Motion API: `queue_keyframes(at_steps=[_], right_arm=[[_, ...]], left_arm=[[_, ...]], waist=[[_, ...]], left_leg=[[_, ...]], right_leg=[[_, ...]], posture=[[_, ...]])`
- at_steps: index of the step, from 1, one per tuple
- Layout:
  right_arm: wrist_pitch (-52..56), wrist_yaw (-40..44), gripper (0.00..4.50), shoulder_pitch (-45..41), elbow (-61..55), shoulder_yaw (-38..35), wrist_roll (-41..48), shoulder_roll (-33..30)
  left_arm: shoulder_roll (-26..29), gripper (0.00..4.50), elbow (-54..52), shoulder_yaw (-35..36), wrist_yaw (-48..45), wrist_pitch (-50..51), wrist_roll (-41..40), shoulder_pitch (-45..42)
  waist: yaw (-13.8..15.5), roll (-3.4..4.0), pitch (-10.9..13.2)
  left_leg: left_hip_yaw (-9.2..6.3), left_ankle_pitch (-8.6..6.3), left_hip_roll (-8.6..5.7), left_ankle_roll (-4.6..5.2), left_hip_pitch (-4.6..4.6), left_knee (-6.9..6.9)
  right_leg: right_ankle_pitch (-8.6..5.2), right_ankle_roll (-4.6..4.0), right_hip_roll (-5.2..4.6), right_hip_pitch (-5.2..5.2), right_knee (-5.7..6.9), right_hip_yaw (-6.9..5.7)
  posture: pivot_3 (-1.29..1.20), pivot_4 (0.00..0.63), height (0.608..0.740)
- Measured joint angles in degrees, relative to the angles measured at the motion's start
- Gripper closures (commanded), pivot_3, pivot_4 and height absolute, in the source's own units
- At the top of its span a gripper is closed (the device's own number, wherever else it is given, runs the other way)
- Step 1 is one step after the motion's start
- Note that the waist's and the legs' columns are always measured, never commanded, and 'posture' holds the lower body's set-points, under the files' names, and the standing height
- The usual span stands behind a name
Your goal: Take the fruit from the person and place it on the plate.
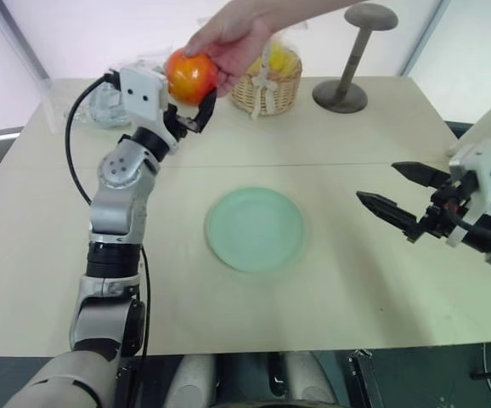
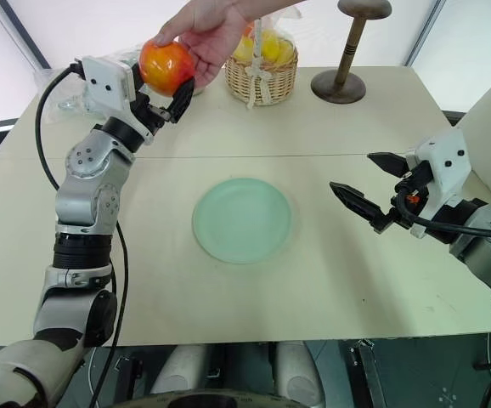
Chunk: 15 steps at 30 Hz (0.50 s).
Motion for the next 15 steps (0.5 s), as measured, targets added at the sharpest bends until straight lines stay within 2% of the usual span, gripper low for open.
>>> queue_keyframes(at_steps=[1,2,15], right_arm=[[0.0,-0.09,0.0,0.02,-0.01,0.0,0.2,0.0],[0.0,-0.14,0.0,0.03,-0.03,0.0,0.28,0.0],[0.06,-0.6,0.0,0.2,-0.33,0.0,1.41,-0.11]], left_arm=[[-0.03,1.58,0.27,-0.01,-0.01,-0.19,0.0,-0.16],[-0.02,1.62,0.59,-0.01,0.0,-0.26,0.01,-0.34],[0.86,1.62,1.7,0.02,-1.53,-0.13,-0.57,-1.9]], waist=[[0.01,0.0,0.0],[0.01,0.0,0.0],[0.0,0.0,0.0]], left_leg=[[0.0,0.0,0.0,0.0,0.0,0.0],[0.0,0.0,0.0,0.0,0.0,0.0],[0.0,0.0,0.0,0.0,-0.01,0.0]], right_leg=[[0.0,0.0,0.0,0.0,0.0,0.0],[0.0,0.0,-0.01,0.0,0.0,0.0],[0.0,0.0,0.01,0.0,0.0,-0.01]], posture=[[0.0,0.15,0.74],[0.0,0.15,0.74],[0.0,0.15,0.74]])
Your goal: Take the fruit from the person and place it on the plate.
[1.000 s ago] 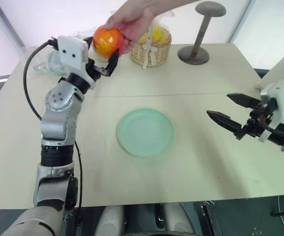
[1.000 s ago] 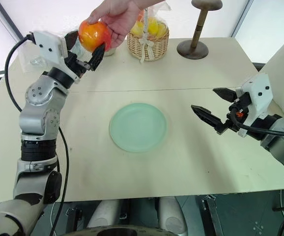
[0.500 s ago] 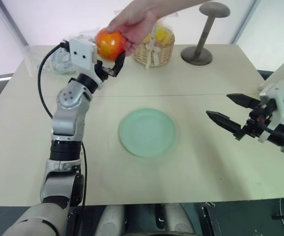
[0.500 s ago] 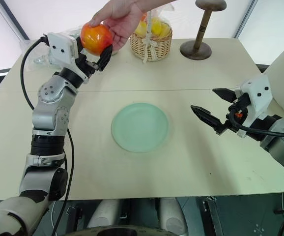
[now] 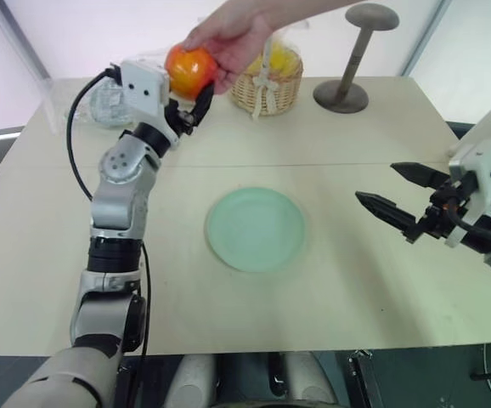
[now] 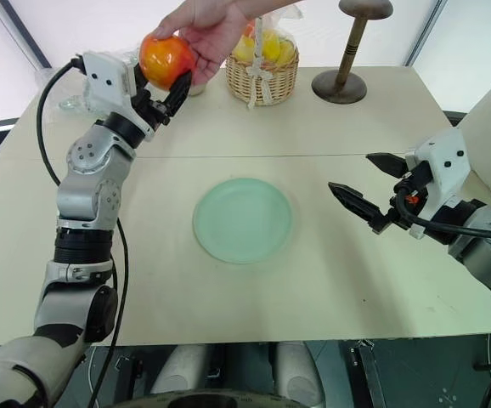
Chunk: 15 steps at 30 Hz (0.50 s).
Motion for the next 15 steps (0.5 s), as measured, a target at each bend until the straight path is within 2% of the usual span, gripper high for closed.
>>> queue_keyframes(at_steps=[8,15], right_arm=[[0.26,2.92,0.0,-0.2,-0.11,1.32,0.63,-1.93],[-0.19,7.58,0.0,-4.25,-0.02,7.22,0.39,-3.49]], left_arm=[[10.74,1.62,-0.06,-0.33,-16.65,4.25,-5.26,-1.04],[18.77,1.62,6.0,-6.64,-41.88,5.91,-7.74,-5.76]], waist=[[-0.13,0.0,0.0],[-0.11,0.01,0.0]], left_leg=[[0.0,0.0,0.01,0.0,0.02,0.0],[0.03,0.0,-0.01,0.0,0.02,0.0]], right_leg=[[0.0,-0.01,0.04,0.0,0.01,-0.06],[-0.01,-0.02,0.06,0.01,-0.01,-0.09]], posture=[[0.0,0.15,0.74],[0.0,0.15,0.74]])
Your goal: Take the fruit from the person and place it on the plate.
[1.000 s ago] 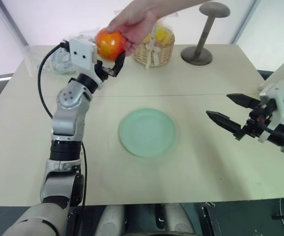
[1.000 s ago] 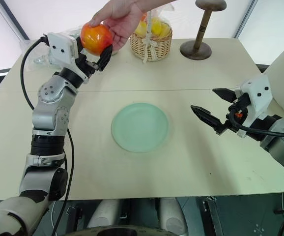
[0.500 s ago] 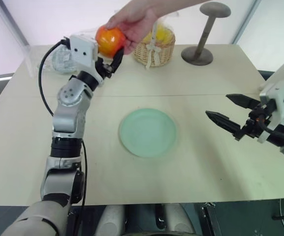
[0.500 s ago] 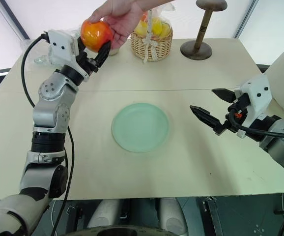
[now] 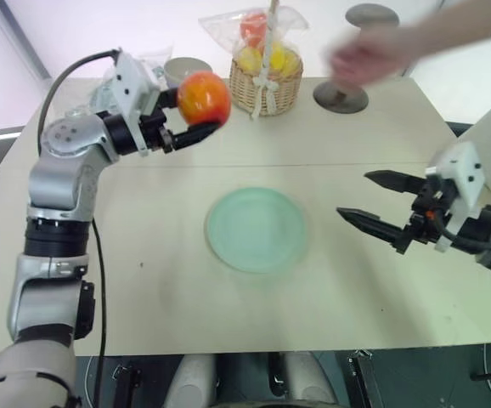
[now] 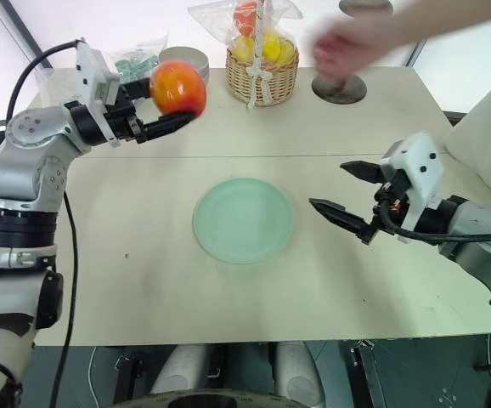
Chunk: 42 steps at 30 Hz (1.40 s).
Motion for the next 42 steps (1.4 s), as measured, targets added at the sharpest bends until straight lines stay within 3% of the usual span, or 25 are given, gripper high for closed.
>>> queue_keyframes(at_steps=[5,10,20,34,42], right_arm=[[-1.03,1.5,0.0,-4.12,0.78,4.83,-1.73,0.24],[-1.88,1.58,0.0,-5.49,1.88,8.05,-4.07,1.22],[-2.57,1.49,0.0,-4.62,1.83,8.43,-6.12,2.36],[-1.37,2.32,0.0,-4.17,1.51,10.65,-6.82,2.55],[0.17,4.81,0.0,-0.12,0.37,13.9,-10.15,-1.69]], left_arm=[[-1.25,1.62,7.86,-6.27,-13.31,-1.54,1.15,-3.74],[-4.46,1.62,14.66,-9.79,-19.65,-5.62,4.31,-6.8],[-9.69,1.62,19.0,-11.88,-23.77,-8.22,7.95,-7.27],[-9.97,1.62,20.7,-15.34,-26.46,-10.63,12.37,-3.3],[-10.77,1.62,23.7,-15.46,-26.56,-12.88,13.62,-3.59]], waist=[[0.0,-0.01,0.01],[0.0,-0.01,0.0],[-0.04,-0.01,0.01],[-0.01,-0.01,0.01],[0.03,-0.01,0.01]], left_leg=[[-0.01,0.0,0.0,0.01,-0.04,0.01],[0.0,-0.01,0.0,0.03,-0.09,0.0],[-0.02,-0.02,0.01,0.04,-0.14,0.02],[-0.03,-0.02,0.02,0.04,-0.13,0.03],[-0.03,-0.02,0.01,0.05,-0.14,0.04]], right_leg=[[0.0,0.0,0.0,-0.02,-0.03,0.0],[0.0,0.0,-0.01,-0.06,-0.04,0.0],[0.0,0.01,-0.01,-0.12,-0.01,0.01],[0.0,0.01,-0.06,-0.12,0.0,0.02],[0.0,0.01,-0.04,-0.12,-0.01,0.01]], posture=[[0.0,0.15,0.74],[0.0,0.15,0.74],[0.0,0.15,0.74],[0.0,0.15,0.74],[0.0,0.15,0.74]])
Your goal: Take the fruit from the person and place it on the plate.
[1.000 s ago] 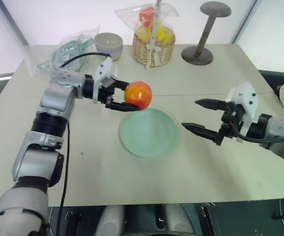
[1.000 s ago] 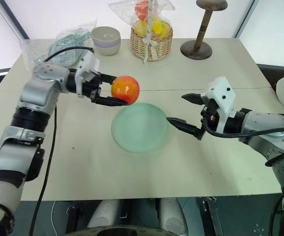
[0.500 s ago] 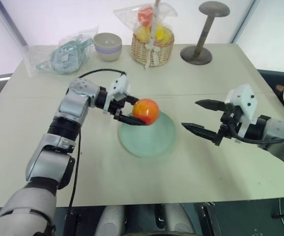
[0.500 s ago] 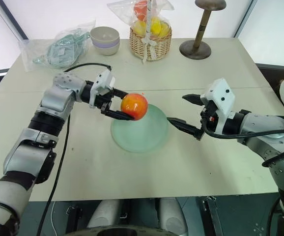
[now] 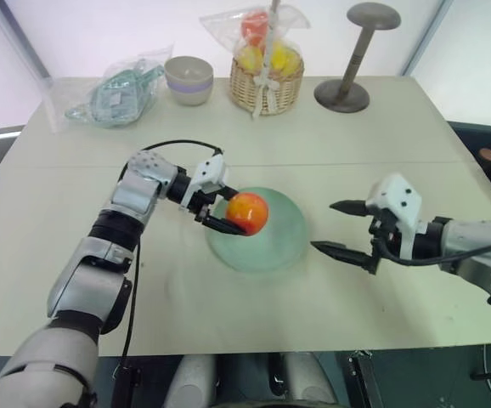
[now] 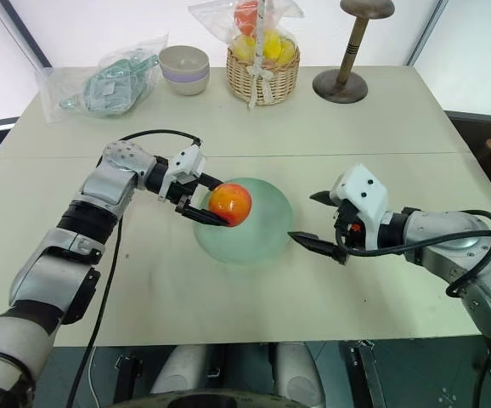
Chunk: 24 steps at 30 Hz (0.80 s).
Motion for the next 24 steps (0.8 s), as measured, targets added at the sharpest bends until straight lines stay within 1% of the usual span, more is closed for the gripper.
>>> queue_keyframes(at_steps=[4,7,8,14,18,21,24], right_arm=[[-0.02,0.42,0.0,0.13,-0.31,0.05,-0.23,0.0],[-0.05,0.52,0.0,0.2,-0.45,0.05,-0.83,0.0],[-0.05,0.53,0.0,0.28,-0.47,0.03,-0.95,0.0],[-0.04,0.51,0.0,0.33,-0.99,-0.29,-0.95,0.02],[-0.02,0.47,0.0,0.52,-1.14,-1.09,-0.88,0.03],[0.02,0.48,0.0,1.18,-1.54,-1.55,-0.78,0.03],[0.05,0.58,0.0,1.98,-2.04,-2.03,-0.42,0.03]], left_arm=[[-0.72,1.62,1.57,-0.19,-0.04,-1.43,0.87,-0.56],[-1.1,0.1,3.4,-0.32,-0.02,-3.27,1.88,-0.66],[-1.18,0.04,3.93,-0.32,-0.01,-3.53,2.05,-0.66],[-1.53,0.04,5.36,-0.24,-0.05,-4.43,2.61,-1.73],[-1.53,0.04,5.27,1.51,0.19,-3.95,1.73,-3.08],[-1.42,0.04,4.35,3.93,0.79,-0.82,-0.09,-4.74],[0.11,0.04,-0.11,6.98,1.97,3.59,-3.12,-7.17]], waist=[[-0.05,0.0,0.0],[-0.06,0.0,0.0],[-0.04,0.0,0.0],[0.0,0.0,0.0],[0.0,0.0,0.0],[-0.01,0.0,0.0],[-0.1,-0.01,0.0]], left_leg=[[0.0,0.0,0.0,0.0,0.02,0.0],[0.0,0.0,0.0,0.0,0.01,0.0],[0.0,0.0,0.0,0.0,0.01,0.01],[0.0,0.0,0.0,0.0,0.0,0.01],[0.0,0.0,0.0,0.0,0.0,0.01],[-0.01,0.0,0.0,0.0,-0.01,0.01],[-0.01,0.0,0.0,0.0,-0.01,0.01]], right_leg=[[0.0,0.0,0.01,0.0,0.03,0.0],[0.0,0.0,0.01,0.0,0.02,0.0],[0.0,0.0,0.02,0.0,0.02,0.0],[0.0,0.0,0.02,0.0,0.02,0.0],[0.0,0.0,0.02,0.0,0.02,0.0],[0.0,0.0,0.03,0.0,0.02,-0.02],[0.0,0.01,0.03,-0.01,0.02,-0.01]], posture=[[0.0,0.15,0.74],[0.0,0.15,0.74],[0.0,0.15,0.74],[0.0,0.15,0.74],[0.0,0.15,0.74],[0.0,0.15,0.74],[0.0,0.15,0.74]])
